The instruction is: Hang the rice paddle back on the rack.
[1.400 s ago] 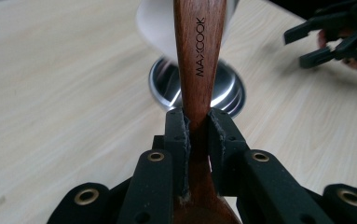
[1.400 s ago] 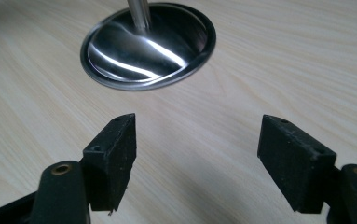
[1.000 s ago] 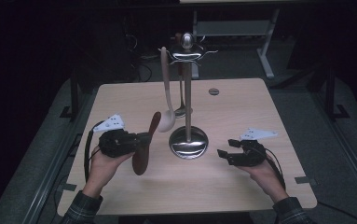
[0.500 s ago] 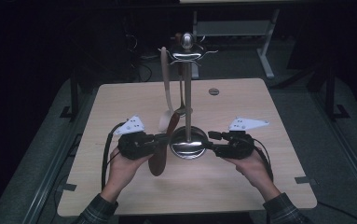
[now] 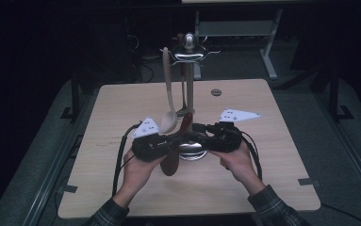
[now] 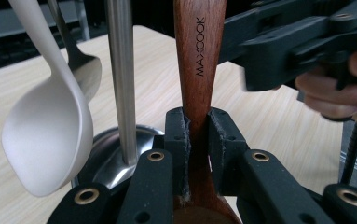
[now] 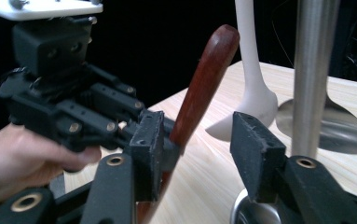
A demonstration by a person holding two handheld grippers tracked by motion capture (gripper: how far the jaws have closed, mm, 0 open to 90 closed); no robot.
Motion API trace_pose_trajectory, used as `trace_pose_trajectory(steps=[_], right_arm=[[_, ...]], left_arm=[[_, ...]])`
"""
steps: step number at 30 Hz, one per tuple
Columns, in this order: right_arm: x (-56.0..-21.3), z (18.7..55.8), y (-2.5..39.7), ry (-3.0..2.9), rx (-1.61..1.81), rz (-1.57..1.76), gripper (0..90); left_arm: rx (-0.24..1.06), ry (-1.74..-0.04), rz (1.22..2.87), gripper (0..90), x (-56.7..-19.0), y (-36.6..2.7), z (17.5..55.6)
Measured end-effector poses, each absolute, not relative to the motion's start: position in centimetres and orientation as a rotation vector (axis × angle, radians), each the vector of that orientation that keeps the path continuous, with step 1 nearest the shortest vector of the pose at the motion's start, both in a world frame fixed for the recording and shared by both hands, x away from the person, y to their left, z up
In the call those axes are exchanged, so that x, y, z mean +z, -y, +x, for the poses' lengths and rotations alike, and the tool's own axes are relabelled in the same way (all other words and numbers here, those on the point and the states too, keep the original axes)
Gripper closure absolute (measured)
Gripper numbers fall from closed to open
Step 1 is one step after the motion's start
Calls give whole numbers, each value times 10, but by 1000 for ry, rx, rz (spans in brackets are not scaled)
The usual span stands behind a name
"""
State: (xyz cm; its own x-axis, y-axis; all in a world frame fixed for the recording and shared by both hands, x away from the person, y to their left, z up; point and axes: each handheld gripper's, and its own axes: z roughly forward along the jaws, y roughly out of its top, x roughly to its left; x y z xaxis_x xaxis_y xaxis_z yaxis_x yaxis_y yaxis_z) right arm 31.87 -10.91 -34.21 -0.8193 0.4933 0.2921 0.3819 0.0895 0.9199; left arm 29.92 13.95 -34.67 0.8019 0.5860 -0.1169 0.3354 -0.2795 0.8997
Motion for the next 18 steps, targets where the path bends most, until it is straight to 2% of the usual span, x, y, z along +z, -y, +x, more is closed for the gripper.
trace_pose_trajectory(steps=[4,9,18], right_arm=[[-343,323,101,-2240,1869,924,592],[-345,326,94,-2228,1887,942,691],[-344,326,89,-2222,1911,932,760]], left_arm=[[287,-694,1890,787,-348,-138,298],[298,-698,1889,787,-349,-138,299],[291,-694,1892,762,-350,-141,303]])
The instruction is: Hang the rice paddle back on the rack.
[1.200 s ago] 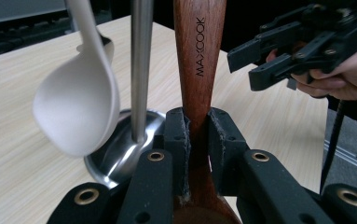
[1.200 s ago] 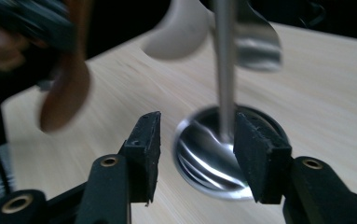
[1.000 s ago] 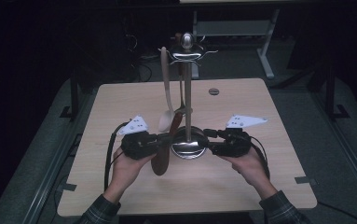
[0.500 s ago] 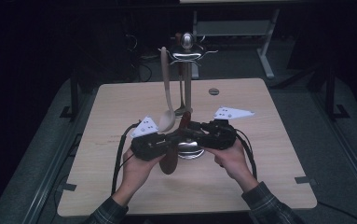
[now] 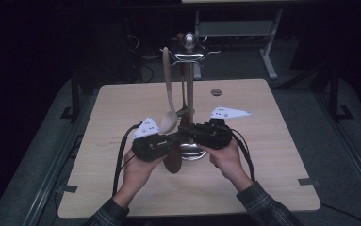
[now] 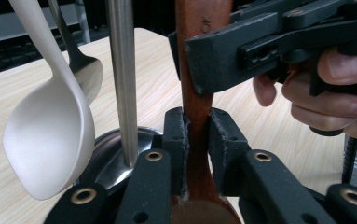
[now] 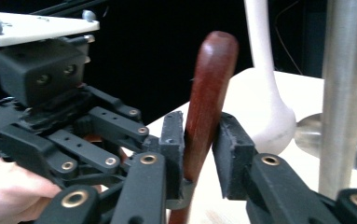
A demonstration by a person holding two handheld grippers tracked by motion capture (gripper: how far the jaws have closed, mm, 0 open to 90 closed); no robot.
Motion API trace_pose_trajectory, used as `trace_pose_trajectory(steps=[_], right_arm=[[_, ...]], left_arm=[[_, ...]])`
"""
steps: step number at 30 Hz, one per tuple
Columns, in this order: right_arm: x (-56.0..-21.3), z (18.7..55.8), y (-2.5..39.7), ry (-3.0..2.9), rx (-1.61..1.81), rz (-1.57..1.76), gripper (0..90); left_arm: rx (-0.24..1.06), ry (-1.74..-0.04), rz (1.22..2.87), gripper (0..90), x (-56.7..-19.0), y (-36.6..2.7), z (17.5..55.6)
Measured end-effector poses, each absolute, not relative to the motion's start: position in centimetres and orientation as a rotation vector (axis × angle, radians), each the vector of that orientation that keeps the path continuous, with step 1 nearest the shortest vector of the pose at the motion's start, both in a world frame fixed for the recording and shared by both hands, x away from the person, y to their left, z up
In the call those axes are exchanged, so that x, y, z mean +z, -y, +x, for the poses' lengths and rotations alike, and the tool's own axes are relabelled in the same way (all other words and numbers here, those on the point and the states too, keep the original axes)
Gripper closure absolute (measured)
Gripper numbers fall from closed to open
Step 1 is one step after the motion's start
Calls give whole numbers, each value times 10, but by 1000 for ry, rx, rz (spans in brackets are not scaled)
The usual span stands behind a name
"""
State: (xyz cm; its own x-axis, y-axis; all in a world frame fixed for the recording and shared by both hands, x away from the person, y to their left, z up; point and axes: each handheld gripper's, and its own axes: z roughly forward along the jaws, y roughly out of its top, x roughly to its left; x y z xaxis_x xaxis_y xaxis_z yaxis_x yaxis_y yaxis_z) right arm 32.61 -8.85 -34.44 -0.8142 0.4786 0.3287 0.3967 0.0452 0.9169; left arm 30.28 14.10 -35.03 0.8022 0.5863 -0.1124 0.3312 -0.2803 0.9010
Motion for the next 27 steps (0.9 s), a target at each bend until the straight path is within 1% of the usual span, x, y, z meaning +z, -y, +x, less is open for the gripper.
trace_pose_trajectory(steps=[2,6,7,12,15,21,25,27], right_arm=[[-344,325,86,-2217,1885,914,769],[-343,325,84,-2217,1869,893,772],[-342,325,83,-2217,1853,879,772],[-335,324,82,-2227,1793,823,773],[-326,323,81,-2252,1769,800,773],[-309,323,81,-2262,1777,760,773],[-294,323,80,-2268,1775,725,773],[-290,323,80,-2260,1776,713,773]], left_arm=[[277,-695,1894,745,-351,-142,304],[267,-690,1920,628,-351,-145,302],[261,-687,1929,585,-351,-147,302],[265,-668,1989,471,-354,-159,299],[244,-690,2029,407,-362,-169,299],[232,-722,2140,302,-386,-192,297],[232,-715,2203,255,-400,-206,295],[238,-727,2194,246,-406,-213,294]])
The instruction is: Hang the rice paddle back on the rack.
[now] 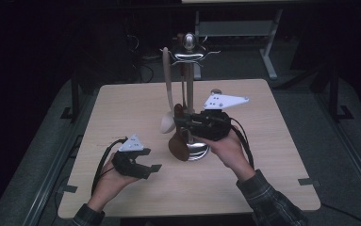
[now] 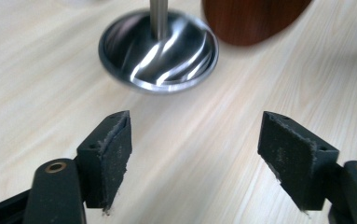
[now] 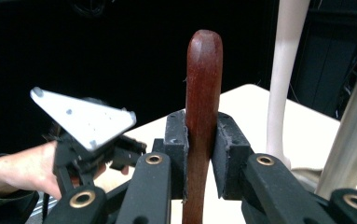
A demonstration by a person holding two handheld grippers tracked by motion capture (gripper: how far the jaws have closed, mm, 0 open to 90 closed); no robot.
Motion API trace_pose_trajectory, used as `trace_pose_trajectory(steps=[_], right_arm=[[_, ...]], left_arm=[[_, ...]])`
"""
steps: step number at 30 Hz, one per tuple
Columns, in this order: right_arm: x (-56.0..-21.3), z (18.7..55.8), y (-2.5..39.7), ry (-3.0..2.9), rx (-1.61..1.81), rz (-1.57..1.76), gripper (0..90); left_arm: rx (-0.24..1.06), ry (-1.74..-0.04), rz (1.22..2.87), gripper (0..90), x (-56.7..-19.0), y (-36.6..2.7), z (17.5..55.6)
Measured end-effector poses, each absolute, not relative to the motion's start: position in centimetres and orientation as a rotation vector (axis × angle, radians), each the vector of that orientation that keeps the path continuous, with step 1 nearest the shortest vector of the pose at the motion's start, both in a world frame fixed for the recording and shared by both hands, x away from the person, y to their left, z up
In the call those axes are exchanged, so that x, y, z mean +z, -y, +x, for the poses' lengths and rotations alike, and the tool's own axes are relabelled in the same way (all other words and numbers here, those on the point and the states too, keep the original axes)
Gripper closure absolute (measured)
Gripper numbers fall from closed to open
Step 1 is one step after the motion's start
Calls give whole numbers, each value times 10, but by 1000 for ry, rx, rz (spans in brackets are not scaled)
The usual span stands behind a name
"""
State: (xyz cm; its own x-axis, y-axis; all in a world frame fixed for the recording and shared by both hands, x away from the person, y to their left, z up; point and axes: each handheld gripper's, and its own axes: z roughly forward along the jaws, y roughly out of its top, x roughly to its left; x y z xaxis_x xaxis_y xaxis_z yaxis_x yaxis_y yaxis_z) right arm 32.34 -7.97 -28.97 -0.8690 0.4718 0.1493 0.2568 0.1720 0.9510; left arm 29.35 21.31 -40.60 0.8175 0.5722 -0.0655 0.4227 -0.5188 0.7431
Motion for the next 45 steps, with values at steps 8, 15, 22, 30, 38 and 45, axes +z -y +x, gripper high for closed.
trace_pose_trajectory(steps=[8,15,22,30,38,45], right_arm=[[-242,324,74,-2212,1800,638,773],[-215,330,68,-2175,1805,631,774],[-202,337,62,-2142,1833,634,774],[-199,340,62,-2126,1848,654,773],[-196,343,64,-2107,1844,681,773],[-198,344,66,-2091,1815,669,772]], left_arm=[[227,-772,2227,216,-419,-236,291],[211,-785,2246,216,-426,-240,290],[198,-804,2235,217,-428,-239,290],[193,-802,2237,217,-428,-238,290],[188,-799,2235,217,-429,-237,290],[184,-801,2239,217,-429,-237,290]])
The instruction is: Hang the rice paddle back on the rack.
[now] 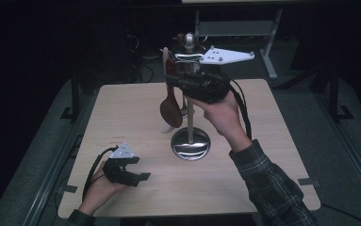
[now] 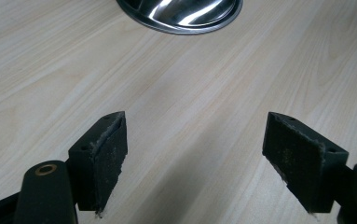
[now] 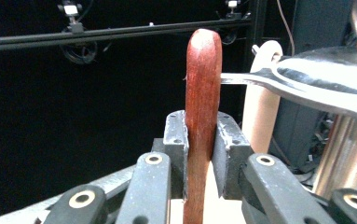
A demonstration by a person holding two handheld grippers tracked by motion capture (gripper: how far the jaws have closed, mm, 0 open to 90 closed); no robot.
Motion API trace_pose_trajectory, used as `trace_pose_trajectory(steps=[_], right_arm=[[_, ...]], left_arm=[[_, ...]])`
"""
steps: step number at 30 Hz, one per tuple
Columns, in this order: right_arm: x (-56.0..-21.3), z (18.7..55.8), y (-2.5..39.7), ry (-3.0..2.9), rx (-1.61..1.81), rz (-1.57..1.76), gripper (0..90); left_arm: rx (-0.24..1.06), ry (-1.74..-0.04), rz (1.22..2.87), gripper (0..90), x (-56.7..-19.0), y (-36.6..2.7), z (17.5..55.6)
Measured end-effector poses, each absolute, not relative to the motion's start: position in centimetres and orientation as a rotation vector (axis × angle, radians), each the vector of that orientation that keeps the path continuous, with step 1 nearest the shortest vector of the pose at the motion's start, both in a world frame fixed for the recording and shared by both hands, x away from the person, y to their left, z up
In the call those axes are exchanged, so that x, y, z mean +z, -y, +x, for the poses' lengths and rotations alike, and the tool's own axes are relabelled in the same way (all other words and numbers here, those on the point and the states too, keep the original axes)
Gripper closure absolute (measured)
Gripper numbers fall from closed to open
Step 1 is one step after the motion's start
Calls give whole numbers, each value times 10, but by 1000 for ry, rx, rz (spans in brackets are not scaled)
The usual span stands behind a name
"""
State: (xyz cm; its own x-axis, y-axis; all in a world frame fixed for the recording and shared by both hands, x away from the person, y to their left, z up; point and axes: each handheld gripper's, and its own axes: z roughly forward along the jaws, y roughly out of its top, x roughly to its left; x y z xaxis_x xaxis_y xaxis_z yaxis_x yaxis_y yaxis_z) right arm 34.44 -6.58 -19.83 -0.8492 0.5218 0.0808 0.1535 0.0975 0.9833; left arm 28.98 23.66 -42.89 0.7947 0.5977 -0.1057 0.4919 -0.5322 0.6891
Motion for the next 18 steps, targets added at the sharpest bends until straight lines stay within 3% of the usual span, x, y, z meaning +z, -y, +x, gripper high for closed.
trace_pose_trajectory(steps=[9,18], right_arm=[[-202,348,70,-2072,1792,698,761],[-222,338,88,-2087,1734,688,585]], left_arm=[[181,-789,2248,217,-429,-236,290],[182,-777,2258,217,-429,-236,290]])
